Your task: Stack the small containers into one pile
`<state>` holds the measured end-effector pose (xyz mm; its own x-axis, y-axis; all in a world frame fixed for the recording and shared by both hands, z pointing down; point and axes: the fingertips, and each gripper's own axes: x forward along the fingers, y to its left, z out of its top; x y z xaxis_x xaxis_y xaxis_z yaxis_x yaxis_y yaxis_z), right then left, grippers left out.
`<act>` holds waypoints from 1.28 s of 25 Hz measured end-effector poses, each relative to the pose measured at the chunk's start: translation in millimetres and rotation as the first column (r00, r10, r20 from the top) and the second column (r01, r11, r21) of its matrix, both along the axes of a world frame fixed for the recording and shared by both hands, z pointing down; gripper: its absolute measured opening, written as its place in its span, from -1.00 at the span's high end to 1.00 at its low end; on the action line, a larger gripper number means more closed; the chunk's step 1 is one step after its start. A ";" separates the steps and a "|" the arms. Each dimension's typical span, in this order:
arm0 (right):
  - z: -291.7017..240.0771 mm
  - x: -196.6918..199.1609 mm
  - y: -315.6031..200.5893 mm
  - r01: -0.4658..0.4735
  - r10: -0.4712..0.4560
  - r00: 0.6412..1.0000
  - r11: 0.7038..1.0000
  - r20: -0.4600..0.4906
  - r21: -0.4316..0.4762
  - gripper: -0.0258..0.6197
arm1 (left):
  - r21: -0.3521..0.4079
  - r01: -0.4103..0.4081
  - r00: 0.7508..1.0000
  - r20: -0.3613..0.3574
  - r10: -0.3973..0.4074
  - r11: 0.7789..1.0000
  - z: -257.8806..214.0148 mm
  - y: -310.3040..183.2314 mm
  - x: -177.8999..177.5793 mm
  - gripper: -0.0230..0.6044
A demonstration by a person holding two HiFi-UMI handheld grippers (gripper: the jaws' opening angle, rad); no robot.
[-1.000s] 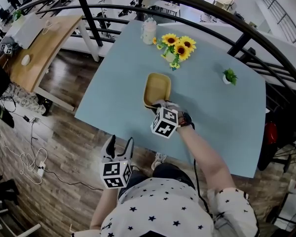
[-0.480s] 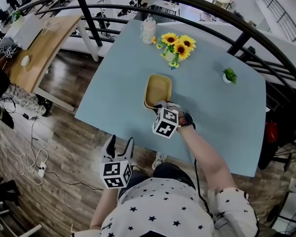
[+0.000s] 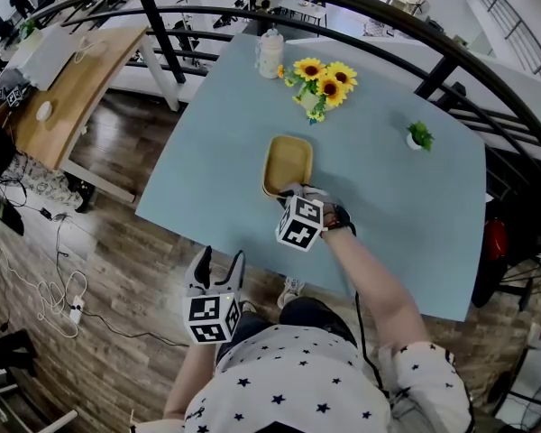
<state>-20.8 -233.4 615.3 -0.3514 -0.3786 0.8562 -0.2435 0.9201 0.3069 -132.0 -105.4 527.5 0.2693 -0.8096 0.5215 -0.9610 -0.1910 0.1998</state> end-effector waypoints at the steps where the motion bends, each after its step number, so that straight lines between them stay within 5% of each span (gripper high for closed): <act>1: 0.0 0.1 -0.2 -0.001 0.001 1.000 1.000 -0.001 -0.002 0.83 | 0.001 -0.004 1.000 0.000 0.004 1.000 -0.3 -0.5 1.0 0.02; 15: -5.5 -1.3 3.0 -0.056 0.056 0.998 0.998 0.026 0.023 0.78 | 0.010 -0.040 0.999 0.002 0.040 0.999 -3.6 4.5 1.7 0.02; 32: -43.4 12.1 44.1 -0.239 0.219 0.958 0.966 0.183 0.095 0.78 | 0.050 -0.126 0.992 0.005 0.126 0.991 -13.1 33.7 11.6 0.02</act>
<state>-8.7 -189.3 571.9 -0.3802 -0.5585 0.7373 -0.5012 0.7944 0.3433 -120.4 -71.7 514.4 0.3696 -0.7945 0.4819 -0.9292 -0.3201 0.1848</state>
